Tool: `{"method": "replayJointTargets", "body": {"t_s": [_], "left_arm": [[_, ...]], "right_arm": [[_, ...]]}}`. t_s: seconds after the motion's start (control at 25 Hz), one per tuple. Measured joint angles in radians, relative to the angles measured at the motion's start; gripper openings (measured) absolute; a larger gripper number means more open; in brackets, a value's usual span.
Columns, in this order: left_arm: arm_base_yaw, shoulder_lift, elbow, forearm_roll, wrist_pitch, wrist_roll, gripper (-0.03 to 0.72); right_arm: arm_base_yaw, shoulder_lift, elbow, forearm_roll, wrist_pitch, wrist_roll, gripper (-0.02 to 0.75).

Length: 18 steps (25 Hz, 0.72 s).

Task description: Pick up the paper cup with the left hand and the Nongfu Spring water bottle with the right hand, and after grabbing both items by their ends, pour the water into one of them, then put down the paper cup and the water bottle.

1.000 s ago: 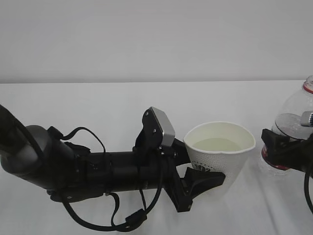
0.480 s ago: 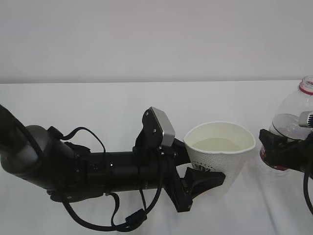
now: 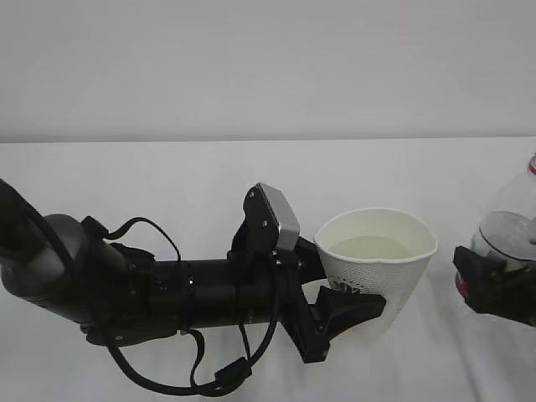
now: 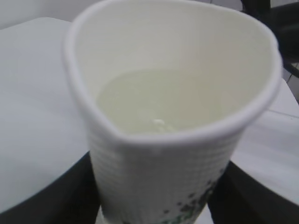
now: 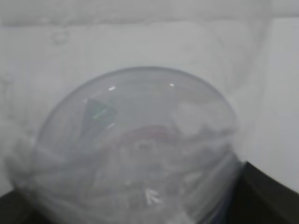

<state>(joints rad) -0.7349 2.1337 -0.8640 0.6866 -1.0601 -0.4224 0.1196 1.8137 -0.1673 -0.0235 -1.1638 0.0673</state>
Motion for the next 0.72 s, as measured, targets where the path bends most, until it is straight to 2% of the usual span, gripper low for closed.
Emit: {"method": "replayJointTargets", "body": {"t_s": [0.72], "left_arm": [[0.000,0.000,0.000,0.000,0.000,0.000,0.474]], "right_arm": [[0.000,-0.002,0.081,-0.023,-0.013,0.024,0.590]]}}
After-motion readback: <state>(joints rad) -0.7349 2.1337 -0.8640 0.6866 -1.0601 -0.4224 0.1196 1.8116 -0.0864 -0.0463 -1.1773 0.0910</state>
